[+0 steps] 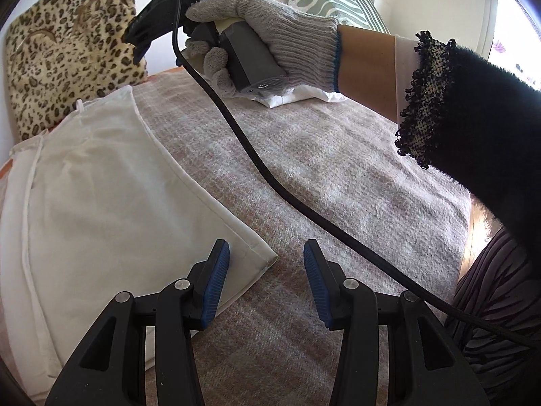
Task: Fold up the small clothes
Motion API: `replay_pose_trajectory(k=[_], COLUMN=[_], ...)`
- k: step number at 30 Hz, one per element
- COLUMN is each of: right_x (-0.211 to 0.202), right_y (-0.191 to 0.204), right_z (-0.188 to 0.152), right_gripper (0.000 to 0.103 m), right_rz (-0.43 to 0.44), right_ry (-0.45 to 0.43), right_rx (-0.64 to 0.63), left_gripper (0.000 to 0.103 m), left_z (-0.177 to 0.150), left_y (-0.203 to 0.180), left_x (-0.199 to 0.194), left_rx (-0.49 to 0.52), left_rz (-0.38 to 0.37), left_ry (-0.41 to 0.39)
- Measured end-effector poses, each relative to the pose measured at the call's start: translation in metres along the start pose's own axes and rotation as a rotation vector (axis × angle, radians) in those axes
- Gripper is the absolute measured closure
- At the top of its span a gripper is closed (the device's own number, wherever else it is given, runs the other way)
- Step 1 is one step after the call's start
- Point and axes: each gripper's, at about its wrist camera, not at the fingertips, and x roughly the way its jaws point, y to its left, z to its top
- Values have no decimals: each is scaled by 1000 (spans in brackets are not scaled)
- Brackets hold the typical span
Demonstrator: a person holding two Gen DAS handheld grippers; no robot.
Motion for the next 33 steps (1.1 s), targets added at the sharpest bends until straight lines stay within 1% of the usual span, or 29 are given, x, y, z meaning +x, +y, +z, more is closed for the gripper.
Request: replay_pose_trajectory(k=[3, 7, 10, 12, 14, 16, 20, 21, 22, 24, 26, 28, 30, 33], right_x=[15, 39, 58, 66, 70, 71, 74, 75, 76, 76, 77, 77, 78, 81], right_y=[1, 0, -1, -4, -5, -3, 2, 3, 5, 6, 5, 3, 3, 8], right_z=[4, 5, 1, 1, 2, 4, 6, 6, 6, 7, 8, 8, 9, 10], right_gripper=[36, 36, 37, 38, 38, 38, 38, 38, 38, 38, 41, 48, 53, 53], right_rz=[20, 47, 17, 5, 4, 3, 0, -5, -9, -8, -6, -3, 1, 13], right_ry=[11, 31, 62, 74, 70, 64, 66, 67, 67, 67, 65, 61, 65, 66], right_rx=[17, 34, 21, 25, 34, 36, 30, 24, 17, 12, 15, 22, 21, 9], left_gripper=[59, 59, 59, 59, 62, 68, 75, 80, 88, 93, 93, 93, 93, 95], left_z=[1, 0, 1, 0, 0, 1, 3, 4, 4, 4, 5, 5, 5, 5], left_y=[1, 0, -4, -5, -3, 2, 3, 4, 5, 9, 15, 16, 16, 16], left_x=[3, 5, 6, 6, 5, 5, 6, 6, 5, 3, 3, 2, 2, 0], left_rx=[4, 19, 60, 67, 57, 51, 63, 62, 57, 36, 11, -2, -4, -10], left_rz=[10, 14, 32, 34, 29, 32, 41, 40, 38, 30, 12, 6, 2, -3], left_ry=[5, 16, 20, 20, 19, 18, 16, 14, 12, 7, 3, 0, 1, -7])
